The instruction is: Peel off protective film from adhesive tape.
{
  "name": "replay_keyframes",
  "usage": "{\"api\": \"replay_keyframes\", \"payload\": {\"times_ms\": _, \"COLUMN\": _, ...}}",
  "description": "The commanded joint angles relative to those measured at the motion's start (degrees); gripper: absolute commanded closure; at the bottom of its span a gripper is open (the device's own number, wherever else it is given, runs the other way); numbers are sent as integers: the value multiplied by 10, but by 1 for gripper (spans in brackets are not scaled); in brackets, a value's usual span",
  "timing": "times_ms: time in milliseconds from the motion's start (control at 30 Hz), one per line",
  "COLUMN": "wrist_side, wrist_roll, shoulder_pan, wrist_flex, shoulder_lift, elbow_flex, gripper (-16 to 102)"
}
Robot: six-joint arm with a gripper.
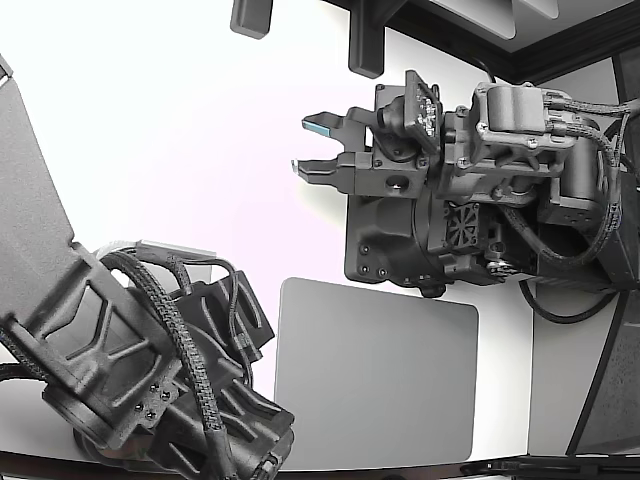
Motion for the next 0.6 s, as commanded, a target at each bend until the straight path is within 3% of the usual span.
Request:
{"api": "replay_keyframes", "payload": {"times_ms": 0, "wrist_side": 0, "wrist_roll": -1, "shoulder_pan": -10, "wrist_flex": -4, "shoulder_lift": 12, "elbow_flex": -15, "gripper": -14}}
{"api": "replay_keyframes", "payload": {"times_ms": 433, "wrist_side": 0, "wrist_roll": -1, "shoulder_pan": -10, "wrist_flex": -4, "shoulder_lift": 12, "elbow_flex": -15, "gripper": -14}}
{"api": "replay_keyframes", "payload": {"times_ms": 567, "wrist_side": -19, "wrist_roll": -13, "shoulder_pan": -10, "wrist_flex": -4, "shoulder_lift": 8, "elbow_flex": -16, "gripper": -14}}
